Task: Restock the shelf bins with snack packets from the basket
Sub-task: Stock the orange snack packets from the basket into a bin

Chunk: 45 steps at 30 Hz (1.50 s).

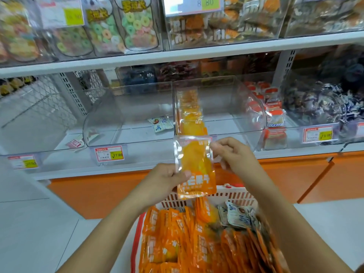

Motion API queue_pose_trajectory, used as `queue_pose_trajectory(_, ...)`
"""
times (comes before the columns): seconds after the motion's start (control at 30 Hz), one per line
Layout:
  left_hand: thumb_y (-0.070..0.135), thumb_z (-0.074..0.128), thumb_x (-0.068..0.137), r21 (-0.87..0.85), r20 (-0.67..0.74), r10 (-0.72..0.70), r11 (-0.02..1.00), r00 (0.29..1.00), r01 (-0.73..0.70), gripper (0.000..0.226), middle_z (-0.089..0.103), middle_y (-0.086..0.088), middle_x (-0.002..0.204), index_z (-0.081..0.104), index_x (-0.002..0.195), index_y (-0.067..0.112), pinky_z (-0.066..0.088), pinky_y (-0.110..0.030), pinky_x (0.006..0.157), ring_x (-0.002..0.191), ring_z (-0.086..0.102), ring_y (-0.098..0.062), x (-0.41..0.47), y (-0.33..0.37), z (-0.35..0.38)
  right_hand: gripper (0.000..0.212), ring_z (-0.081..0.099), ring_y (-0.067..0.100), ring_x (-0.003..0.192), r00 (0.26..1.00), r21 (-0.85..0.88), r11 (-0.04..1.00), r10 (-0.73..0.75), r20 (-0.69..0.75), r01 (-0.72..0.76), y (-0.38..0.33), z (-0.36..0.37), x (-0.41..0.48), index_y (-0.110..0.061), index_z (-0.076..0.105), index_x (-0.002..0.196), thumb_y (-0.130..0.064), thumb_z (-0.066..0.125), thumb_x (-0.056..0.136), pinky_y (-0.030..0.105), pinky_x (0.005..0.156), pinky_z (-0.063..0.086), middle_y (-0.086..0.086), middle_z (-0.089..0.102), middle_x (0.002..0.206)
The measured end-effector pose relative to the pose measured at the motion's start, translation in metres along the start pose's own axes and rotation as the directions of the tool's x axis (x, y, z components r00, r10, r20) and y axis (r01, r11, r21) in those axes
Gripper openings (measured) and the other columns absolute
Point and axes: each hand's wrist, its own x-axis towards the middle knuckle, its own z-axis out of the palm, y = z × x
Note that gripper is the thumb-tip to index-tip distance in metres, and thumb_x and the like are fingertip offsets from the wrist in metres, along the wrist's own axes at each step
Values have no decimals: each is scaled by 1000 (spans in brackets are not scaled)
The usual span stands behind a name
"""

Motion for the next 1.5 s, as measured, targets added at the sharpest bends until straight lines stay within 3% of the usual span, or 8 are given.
queue_pose_trajectory(0.17, 45, 60, 82, -25, -195, 133, 990, 972, -141, 39, 69, -21, 85, 71, 85, 8, 50, -41, 72, 72, 62, -29, 18, 11, -15, 13, 41, 3, 45, 969, 17, 1000, 9, 247, -13, -31, -5, 14, -23, 65, 74, -30, 68, 83, 12, 46, 33, -11, 53, 52)
queue_pose_trajectory(0.33, 33, 51, 96, 282, -418, 229, 953, 879, -114, 29, 62, 14, 121, 61, 122, 27, 37, -18, 95, 114, 54, -4, 36, 9, -23, 15, 40, 2, 42, 998, 56, 997, -61, 12, 60, -65, -16, 65, -15, 64, 72, -17, 67, 87, 13, 44, 32, -9, 55, 53)
queue_pose_trajectory(0.6, 23, 37, 101, 691, -281, 334, 721, 900, -52, 50, 22, 6, 156, 23, 149, 22, -3, -8, 103, 145, 11, -6, 50, -13, -13, 17, 50, 8, 48, 987, -276, 950, 158, 33, -143, -40, -28, 166, -6, 64, 93, -20, 70, 86, 17, 49, 44, 4, 58, 63)
queue_pose_trajectory(0.83, 14, 37, 100, 668, -330, 348, 743, 877, -44, 42, 39, 8, 148, 43, 141, 24, 8, -7, 103, 140, 28, -4, 57, -12, -24, 39, 49, 10, 53, 932, -816, 564, 349, 95, -128, -1, 16, 176, -12, 49, 63, -37, 63, 90, 20, 49, 36, 2, 55, 63)
queue_pose_trajectory(1.07, 19, 38, 101, 692, -278, 397, 714, 875, -104, 45, 29, 14, 150, 34, 145, 27, 8, -8, 104, 134, 10, 9, 49, -19, -17, 44, 49, 21, 61, 991, -771, 624, 49, -128, -130, -9, 13, 157, -17, 41, 58, -39, 64, 87, 24, 55, 34, 3, 50, 64)
queue_pose_trajectory(1.23, 29, 42, 101, 629, -283, 443, 755, 851, -184, 33, 55, 12, 130, 58, 129, 24, 29, -9, 98, 120, 47, 1, 26, -30, 4, 52, 35, 14, 51, 917, -605, 781, -342, -204, 157, -9, 0, 93, -19, 30, 52, -36, 60, 91, 32, 53, 29, -3, 34, 49)
queue_pose_trajectory(1.37, 29, 39, 101, 676, -119, 224, 732, 967, -86, 34, 60, 4, 129, 60, 127, 23, 40, -22, 94, 116, 56, -13, 20, -66, 28, 52, 33, 7, 47, 937, -542, 826, -294, -186, 152, 37, 6, 41, -23, 31, 52, -40, 61, 90, 28, 50, 29, -8, 32, 47)
queue_pose_trajectory(1.5, 15, 40, 97, 758, 43, -173, 647, 984, 81, 37, 53, -4, 137, 55, 131, 17, 43, -29, 100, 121, 53, -21, 11, -122, 40, 32, 48, 13, 58, 994, -575, 811, 102, -48, -111, 105, 29, 13, -16, 56, 70, -40, 58, 92, 23, 50, 34, -4, 52, 61)
